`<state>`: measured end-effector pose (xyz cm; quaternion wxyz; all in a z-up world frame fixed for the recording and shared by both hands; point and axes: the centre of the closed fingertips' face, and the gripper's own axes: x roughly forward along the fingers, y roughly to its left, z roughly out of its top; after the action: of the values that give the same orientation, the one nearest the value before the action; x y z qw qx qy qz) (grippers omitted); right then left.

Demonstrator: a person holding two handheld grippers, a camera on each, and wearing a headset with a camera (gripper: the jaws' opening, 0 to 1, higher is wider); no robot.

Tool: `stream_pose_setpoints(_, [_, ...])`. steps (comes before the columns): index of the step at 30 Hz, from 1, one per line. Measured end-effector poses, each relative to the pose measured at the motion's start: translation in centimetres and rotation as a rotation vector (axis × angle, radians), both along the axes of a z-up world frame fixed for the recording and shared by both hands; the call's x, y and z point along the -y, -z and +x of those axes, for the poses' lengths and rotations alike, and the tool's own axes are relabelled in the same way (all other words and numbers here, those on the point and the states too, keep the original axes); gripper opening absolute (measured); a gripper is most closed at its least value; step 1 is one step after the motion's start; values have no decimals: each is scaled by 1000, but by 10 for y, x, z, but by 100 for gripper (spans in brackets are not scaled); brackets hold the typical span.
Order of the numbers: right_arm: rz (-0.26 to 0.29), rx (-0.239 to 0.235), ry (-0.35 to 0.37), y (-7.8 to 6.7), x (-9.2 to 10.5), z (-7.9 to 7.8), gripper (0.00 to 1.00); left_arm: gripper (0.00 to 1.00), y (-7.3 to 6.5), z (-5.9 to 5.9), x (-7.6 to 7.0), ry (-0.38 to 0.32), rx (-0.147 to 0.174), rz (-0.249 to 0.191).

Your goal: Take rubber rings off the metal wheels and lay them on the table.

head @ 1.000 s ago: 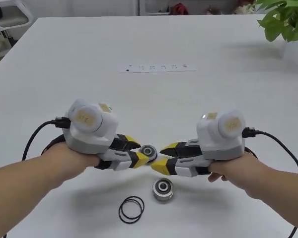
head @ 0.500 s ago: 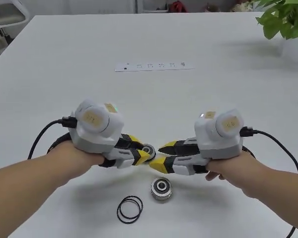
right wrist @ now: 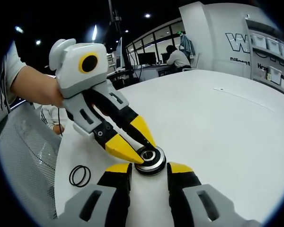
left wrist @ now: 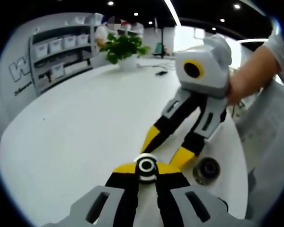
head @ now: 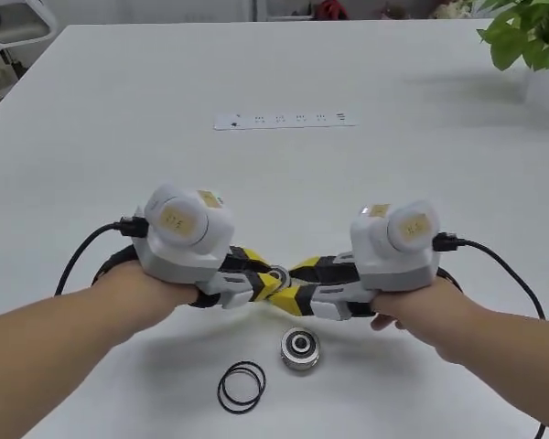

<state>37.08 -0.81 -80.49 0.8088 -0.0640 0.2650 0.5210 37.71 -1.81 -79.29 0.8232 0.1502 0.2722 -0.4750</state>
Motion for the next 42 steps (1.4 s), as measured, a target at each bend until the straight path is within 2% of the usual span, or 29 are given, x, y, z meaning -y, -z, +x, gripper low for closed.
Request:
stream_pose_setpoints(2, [-14, 9, 1, 2, 0, 2, 26, 14, 0, 0, 0, -3, 1, -2])
stream_pose_setpoints(16, [-24, 34, -21, 1, 4, -4, 21, 14, 0, 0, -2, -15, 4, -8])
stream_pose_setpoints(32, [-25, 25, -19, 2, 9, -6, 14, 13, -1, -1, -4, -31, 3, -17])
stream_pose_setpoints(37, [-30, 24, -17, 2, 12, -6, 6, 13, -1, -1, -4, -34, 4, -14])
stream_pose_setpoints(42, [-27, 15, -7, 3, 13, -6, 4, 13, 0, -1, -5, -36, 6, -10])
